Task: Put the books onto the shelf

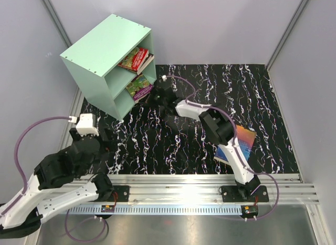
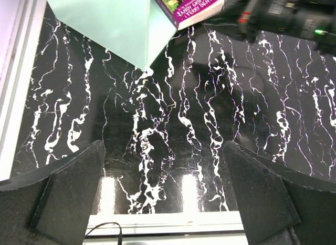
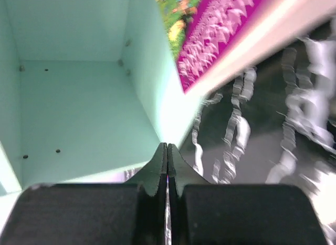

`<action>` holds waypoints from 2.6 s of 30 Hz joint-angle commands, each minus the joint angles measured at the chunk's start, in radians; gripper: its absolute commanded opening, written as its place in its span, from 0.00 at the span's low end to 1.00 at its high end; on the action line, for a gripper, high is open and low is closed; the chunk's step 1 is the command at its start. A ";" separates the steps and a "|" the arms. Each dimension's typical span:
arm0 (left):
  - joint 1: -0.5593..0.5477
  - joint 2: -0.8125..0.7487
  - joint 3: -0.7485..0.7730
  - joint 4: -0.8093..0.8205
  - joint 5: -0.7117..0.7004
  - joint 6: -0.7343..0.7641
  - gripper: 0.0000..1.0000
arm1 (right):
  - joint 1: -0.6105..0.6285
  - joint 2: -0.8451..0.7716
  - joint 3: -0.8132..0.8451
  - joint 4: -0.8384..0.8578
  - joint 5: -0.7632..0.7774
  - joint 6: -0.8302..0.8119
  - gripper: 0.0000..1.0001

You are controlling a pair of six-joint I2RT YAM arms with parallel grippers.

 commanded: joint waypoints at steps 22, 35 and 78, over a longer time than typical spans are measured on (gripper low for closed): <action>-0.002 -0.006 -0.039 0.084 -0.006 -0.022 0.99 | -0.131 0.414 0.644 -0.298 0.069 0.051 0.00; -0.002 0.008 -0.043 0.090 -0.005 -0.013 0.99 | -0.212 0.118 0.165 -0.027 -0.012 0.024 0.00; -0.081 1.207 0.126 1.060 0.754 0.038 0.98 | -1.048 -1.035 -1.132 -0.668 -0.026 -0.254 0.95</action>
